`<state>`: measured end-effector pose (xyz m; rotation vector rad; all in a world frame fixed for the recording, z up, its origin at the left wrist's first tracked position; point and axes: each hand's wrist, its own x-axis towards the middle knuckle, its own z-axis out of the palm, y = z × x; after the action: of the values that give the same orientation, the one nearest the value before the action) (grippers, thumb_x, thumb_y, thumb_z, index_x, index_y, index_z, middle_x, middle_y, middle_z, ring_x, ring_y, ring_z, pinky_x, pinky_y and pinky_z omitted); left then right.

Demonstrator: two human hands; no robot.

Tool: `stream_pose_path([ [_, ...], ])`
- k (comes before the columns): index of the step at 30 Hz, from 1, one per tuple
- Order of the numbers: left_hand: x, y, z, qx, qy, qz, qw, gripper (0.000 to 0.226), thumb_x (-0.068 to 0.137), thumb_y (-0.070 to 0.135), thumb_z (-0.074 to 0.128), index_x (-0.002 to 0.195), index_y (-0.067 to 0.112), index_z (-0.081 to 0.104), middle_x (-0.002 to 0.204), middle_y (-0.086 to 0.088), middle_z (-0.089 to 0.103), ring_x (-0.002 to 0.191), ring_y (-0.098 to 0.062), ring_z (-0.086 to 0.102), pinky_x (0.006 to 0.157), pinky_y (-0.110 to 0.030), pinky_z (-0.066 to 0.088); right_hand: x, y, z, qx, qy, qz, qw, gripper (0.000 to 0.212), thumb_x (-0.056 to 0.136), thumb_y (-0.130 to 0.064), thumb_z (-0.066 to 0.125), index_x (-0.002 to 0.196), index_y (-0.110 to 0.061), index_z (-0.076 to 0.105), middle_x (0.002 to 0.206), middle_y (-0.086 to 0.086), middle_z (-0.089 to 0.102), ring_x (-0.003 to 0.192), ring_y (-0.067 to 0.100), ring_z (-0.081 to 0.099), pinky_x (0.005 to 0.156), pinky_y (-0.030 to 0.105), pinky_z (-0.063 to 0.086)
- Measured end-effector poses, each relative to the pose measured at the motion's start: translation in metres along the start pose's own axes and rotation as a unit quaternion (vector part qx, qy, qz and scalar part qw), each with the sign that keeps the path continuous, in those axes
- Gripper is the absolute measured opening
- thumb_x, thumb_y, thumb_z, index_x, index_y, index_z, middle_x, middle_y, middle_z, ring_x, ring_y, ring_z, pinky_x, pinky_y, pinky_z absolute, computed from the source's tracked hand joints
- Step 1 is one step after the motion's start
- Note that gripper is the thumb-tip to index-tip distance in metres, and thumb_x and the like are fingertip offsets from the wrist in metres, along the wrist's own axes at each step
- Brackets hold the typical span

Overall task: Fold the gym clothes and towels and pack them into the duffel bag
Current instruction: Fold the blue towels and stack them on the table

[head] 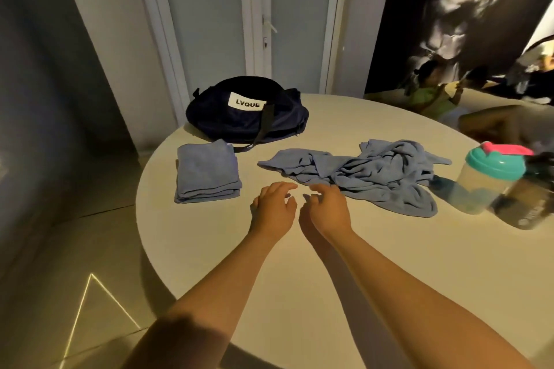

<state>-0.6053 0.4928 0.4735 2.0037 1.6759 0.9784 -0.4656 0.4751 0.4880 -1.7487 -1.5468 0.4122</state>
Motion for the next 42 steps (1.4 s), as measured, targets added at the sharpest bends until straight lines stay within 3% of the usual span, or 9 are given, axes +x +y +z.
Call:
stream_pose_path([
  [5,0.004,0.041,0.045,-0.065,-0.054,0.034,0.996,0.032,0.102,0.021,0.054,0.129,0.035,0.060,0.151,0.010,0.045,0.125,-0.015,0.054,0.107,-0.043,0.042,0.000,0.049,-0.058,-0.115,0.079,0.007,0.990,0.037,0.096,-0.022,0.058,0.131,-0.014,0.063,0.141,0.013,0.052,0.134,0.034,0.040,0.103,0.048,0.038],
  [9,0.029,0.071,0.067,-0.098,-0.093,0.048,0.990,0.035,0.103,0.017,0.053,0.135,0.030,0.058,0.166,0.008,0.019,0.147,-0.023,0.032,0.114,-0.048,0.038,0.007,0.076,-0.085,-0.139,-0.037,0.066,0.987,0.041,0.101,-0.031,0.048,0.141,-0.021,0.047,0.139,0.009,0.055,0.126,0.035,0.048,0.101,0.051,0.040],
  [13,0.055,0.103,0.074,0.022,-0.122,0.081,0.989,0.039,0.106,0.020,0.048,0.145,0.028,0.051,0.169,0.001,-0.001,0.155,-0.021,-0.006,0.123,-0.048,0.016,0.008,0.095,-0.096,-0.112,-0.082,0.045,0.989,0.064,0.103,-0.035,0.046,0.159,-0.026,0.018,0.145,0.008,0.052,0.128,0.036,0.049,0.097,0.049,0.047],
  [17,0.068,0.114,0.084,0.146,-0.172,0.041,0.973,0.046,0.107,0.026,0.041,0.152,0.030,0.040,0.169,0.001,0.009,0.155,-0.024,-0.002,0.123,-0.054,0.002,0.007,0.102,-0.090,-0.163,-0.050,0.010,0.985,0.066,0.103,-0.040,0.042,0.160,-0.030,0.011,0.143,0.011,0.052,0.127,0.037,0.047,0.102,0.043,0.041],
  [23,0.055,0.090,0.091,0.027,-0.067,0.035,0.997,0.024,0.097,0.026,0.059,0.120,0.025,0.069,0.128,-0.001,0.062,0.119,-0.029,0.054,0.111,-0.048,0.034,-0.006,0.104,-0.074,-0.251,-0.001,-0.008,0.968,0.077,0.089,-0.055,-0.004,0.160,-0.030,0.012,0.140,0.012,0.047,0.116,0.037,0.041,0.104,0.046,0.032],
  [27,0.032,0.095,0.051,-0.130,0.003,0.036,0.991,0.008,0.094,0.016,0.062,0.095,0.022,0.065,0.105,-0.002,0.063,0.092,-0.019,0.060,0.074,-0.032,0.051,0.002,0.103,-0.078,-0.246,-0.009,0.030,0.969,0.087,0.083,-0.058,-0.010,0.161,-0.026,0.011,0.146,0.011,0.041,0.123,0.037,0.038,0.107,0.047,0.031],
  [33,0.014,0.063,-0.001,-0.047,0.044,-0.017,0.998,0.015,0.096,0.016,0.056,0.085,0.020,0.066,0.077,-0.008,0.065,0.070,-0.029,0.059,0.061,-0.041,0.049,0.019,0.108,-0.097,-0.182,-0.023,0.130,0.975,0.056,0.105,-0.045,0.023,0.157,-0.023,0.024,0.160,0.011,0.025,0.149,0.032,0.015,0.121,0.052,0.010],
  [37,0.000,0.050,-0.007,0.112,-0.029,-0.037,0.993,0.041,0.091,0.037,0.055,0.056,0.020,0.043,0.059,0.001,0.051,0.061,-0.022,0.046,0.059,-0.030,0.032,0.004,0.103,-0.089,-0.151,0.012,0.098,0.984,0.044,0.103,-0.043,0.032,0.136,-0.019,0.049,0.143,0.012,0.044,0.139,0.032,0.031,0.116,0.057,0.019],
  [42,0.004,0.071,0.017,0.122,-0.066,0.149,0.979,0.027,0.089,0.030,0.070,0.115,0.025,0.063,0.128,-0.009,0.062,0.114,-0.033,0.054,0.096,-0.048,0.046,-0.024,0.095,-0.086,-0.117,0.112,-0.018,0.987,0.031,0.095,-0.042,0.052,0.109,-0.014,0.059,0.123,0.013,0.050,0.118,0.036,0.046,0.098,0.052,0.036],
])
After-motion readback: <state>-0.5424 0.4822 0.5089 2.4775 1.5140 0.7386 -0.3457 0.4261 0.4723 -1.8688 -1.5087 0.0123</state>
